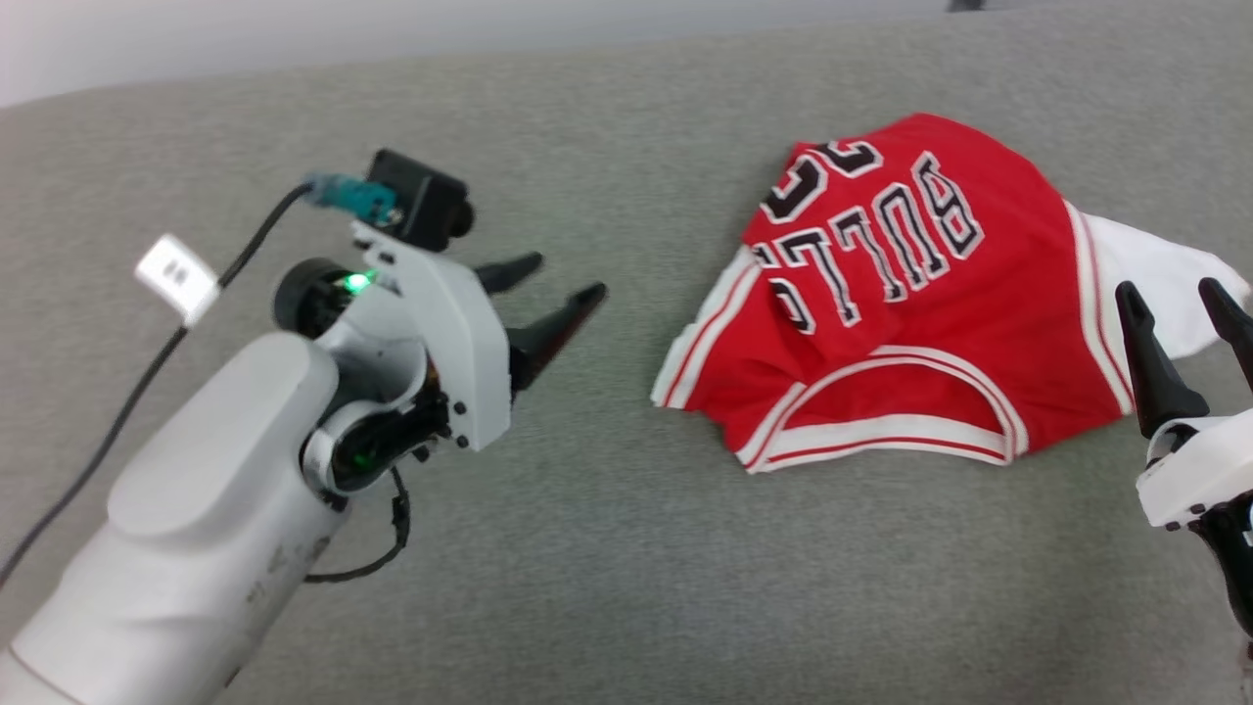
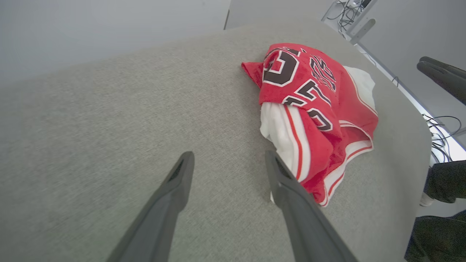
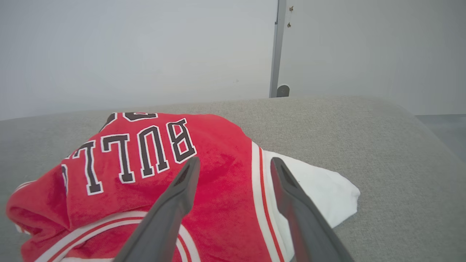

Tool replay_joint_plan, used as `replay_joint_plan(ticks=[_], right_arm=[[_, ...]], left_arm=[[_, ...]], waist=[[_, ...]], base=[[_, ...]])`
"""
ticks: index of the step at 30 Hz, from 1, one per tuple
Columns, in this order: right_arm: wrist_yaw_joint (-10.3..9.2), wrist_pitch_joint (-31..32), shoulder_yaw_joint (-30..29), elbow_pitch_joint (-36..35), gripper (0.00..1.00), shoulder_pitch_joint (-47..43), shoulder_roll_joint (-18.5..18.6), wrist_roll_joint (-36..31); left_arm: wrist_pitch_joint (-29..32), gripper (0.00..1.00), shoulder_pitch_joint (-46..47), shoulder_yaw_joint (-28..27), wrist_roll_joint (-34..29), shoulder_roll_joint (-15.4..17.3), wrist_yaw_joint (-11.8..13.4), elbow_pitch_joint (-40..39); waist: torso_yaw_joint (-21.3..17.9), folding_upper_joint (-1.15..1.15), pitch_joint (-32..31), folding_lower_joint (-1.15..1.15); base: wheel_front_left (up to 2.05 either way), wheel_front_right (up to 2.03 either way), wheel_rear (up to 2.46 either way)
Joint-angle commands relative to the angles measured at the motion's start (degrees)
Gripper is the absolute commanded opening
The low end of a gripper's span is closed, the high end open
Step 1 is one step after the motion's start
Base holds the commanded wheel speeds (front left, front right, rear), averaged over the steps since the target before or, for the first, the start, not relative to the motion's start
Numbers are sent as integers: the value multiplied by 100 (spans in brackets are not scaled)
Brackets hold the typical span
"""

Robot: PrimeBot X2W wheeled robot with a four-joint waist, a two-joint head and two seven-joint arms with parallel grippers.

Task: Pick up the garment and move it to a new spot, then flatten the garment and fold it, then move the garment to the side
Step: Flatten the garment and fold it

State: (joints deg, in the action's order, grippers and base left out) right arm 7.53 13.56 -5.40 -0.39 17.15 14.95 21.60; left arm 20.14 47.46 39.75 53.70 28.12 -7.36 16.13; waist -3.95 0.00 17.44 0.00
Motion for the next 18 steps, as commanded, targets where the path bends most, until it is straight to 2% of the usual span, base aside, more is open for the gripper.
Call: replay_joint_plan(ticks=[1,5,8,12,17,18], right_arm=[[-8,-45,-4,-74,100,-66,-67,-26],[-8,-88,2,-160,100,-154,-227,-76],[-8,-136,35,-151,100,-151,-316,-95],[-8,-208,145,-102,100,-153,-426,-102],[-8,-303,226,-25,100,-123,-508,-95],[-8,-315,241,-15,100,-116,-523,-95]], left_arm=[[211,100,171,182,336,65,-14,16],[1056,100,546,651,1513,80,-16,72],[1518,100,779,892,1959,136,-17,221],[1819,100,970,1202,2152,236,-16,431],[1595,98,1068,1409,2309,222,-17,512],[1516,55,1093,1433,2327,237,-17,509]], waist=[[-356,0,130,0],[-626,0,255,0],[-800,0,342,0],[-1003,0,455,0],[-1147,0,552,0],[-1166,0,563,0]], base=[[0,0,0],[0,0,0],[0,0,0],[0,0,0],[0,0,0],[0,0,0]])
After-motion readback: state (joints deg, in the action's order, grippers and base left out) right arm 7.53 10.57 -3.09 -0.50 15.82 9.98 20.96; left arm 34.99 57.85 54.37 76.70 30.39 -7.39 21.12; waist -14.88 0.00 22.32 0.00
